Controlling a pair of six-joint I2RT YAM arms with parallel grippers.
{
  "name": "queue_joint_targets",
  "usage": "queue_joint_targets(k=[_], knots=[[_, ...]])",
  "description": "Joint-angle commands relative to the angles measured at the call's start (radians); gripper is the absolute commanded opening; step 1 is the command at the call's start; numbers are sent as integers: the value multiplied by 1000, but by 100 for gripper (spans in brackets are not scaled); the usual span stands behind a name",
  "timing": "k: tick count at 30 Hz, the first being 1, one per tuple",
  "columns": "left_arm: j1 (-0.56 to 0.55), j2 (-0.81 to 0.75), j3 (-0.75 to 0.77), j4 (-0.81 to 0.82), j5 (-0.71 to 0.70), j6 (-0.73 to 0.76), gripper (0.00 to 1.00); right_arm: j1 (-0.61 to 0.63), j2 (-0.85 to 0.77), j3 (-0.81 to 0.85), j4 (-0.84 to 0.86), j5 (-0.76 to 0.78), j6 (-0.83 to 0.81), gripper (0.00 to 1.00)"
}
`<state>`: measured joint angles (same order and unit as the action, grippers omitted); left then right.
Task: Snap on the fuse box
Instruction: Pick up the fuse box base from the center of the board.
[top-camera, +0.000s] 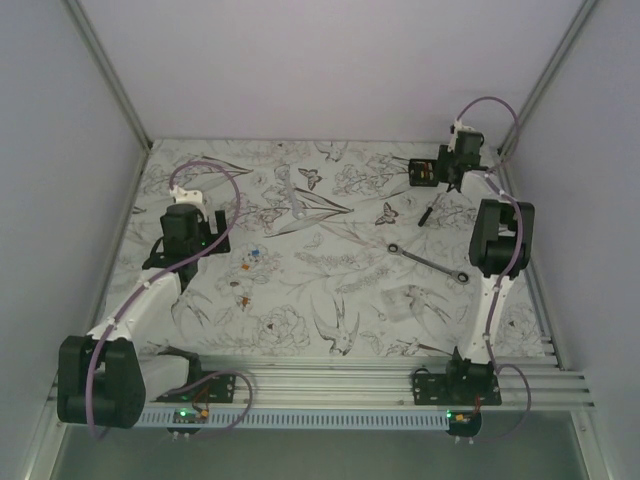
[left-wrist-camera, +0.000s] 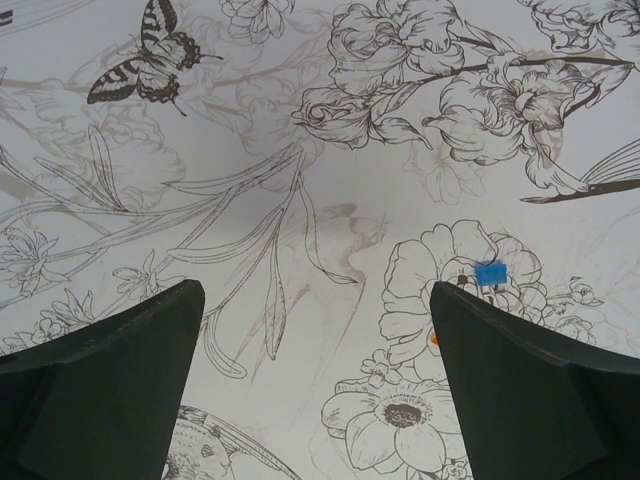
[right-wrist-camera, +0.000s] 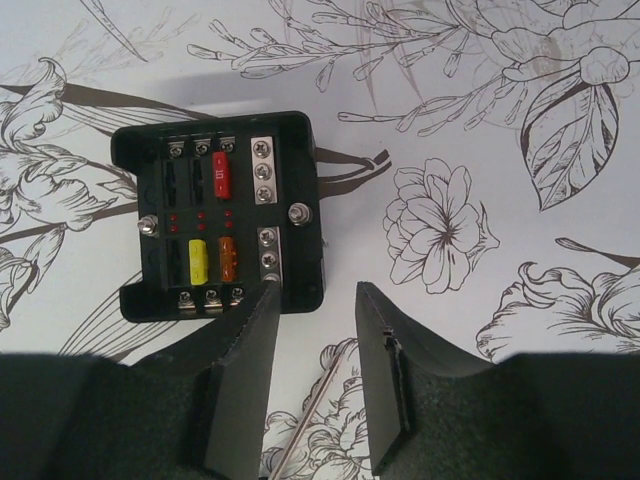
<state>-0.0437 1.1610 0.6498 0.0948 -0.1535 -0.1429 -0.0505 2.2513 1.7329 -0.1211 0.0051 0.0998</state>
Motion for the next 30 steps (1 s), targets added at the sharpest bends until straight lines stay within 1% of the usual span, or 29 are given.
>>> queue_joint_targets(k=[1, 9, 17, 21, 24, 30], knots=[[8, -18, 18, -38, 21, -19, 100, -16, 27, 77, -52, 2, 27, 41], [8, -30, 15, -44, 31, -27, 100, -26, 112, 187, -122, -2, 5, 36], [8, -27, 15, -50, 28, -32, 100, -26, 145, 209, -138, -36, 4, 35], [8, -27, 17, -53, 27, -33, 100, -26, 149, 211, -152, -40, -1, 31], [8, -28, 17, -55, 22, -34, 100, -26, 148, 209, -162, -44, -7, 23], [8, -40, 12, -61, 20, -45, 100, -26, 102, 172, -166, -60, -17, 4]])
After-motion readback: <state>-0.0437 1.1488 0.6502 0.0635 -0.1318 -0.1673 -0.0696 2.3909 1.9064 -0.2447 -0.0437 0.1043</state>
